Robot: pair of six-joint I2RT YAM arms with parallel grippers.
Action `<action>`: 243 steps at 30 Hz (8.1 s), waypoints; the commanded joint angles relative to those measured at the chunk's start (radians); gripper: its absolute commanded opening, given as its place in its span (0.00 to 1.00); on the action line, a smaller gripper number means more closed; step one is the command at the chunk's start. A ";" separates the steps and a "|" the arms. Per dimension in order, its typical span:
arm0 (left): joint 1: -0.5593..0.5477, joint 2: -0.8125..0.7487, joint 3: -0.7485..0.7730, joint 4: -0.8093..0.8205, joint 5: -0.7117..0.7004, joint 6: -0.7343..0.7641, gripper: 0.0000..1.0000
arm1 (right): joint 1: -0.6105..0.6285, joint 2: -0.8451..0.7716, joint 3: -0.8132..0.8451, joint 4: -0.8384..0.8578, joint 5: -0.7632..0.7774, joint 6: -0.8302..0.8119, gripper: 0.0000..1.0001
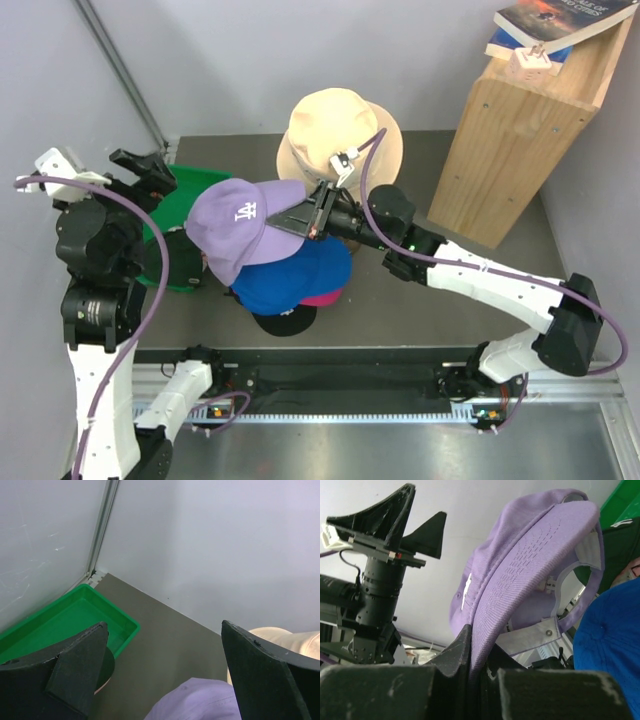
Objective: Stack the hats
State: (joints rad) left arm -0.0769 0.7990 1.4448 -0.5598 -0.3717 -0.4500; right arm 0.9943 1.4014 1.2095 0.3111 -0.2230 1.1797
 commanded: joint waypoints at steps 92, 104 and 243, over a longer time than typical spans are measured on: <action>0.069 0.100 -0.469 -0.235 -0.260 0.045 0.99 | -0.201 -0.515 -0.613 -0.355 0.516 -0.249 0.94; 0.256 0.177 -0.609 0.026 -0.182 0.099 0.79 | -0.352 -0.601 -0.492 -0.472 0.473 -0.308 0.94; 0.368 0.500 -0.388 -0.020 0.099 0.175 0.13 | -0.786 -0.420 -0.466 -0.362 0.065 -0.384 0.98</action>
State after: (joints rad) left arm 0.2871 1.2930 1.0176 -0.5674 -0.2939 -0.2798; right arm 0.2241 0.9756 0.7456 -0.0956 -0.1551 0.7963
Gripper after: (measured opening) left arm 0.191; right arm 0.974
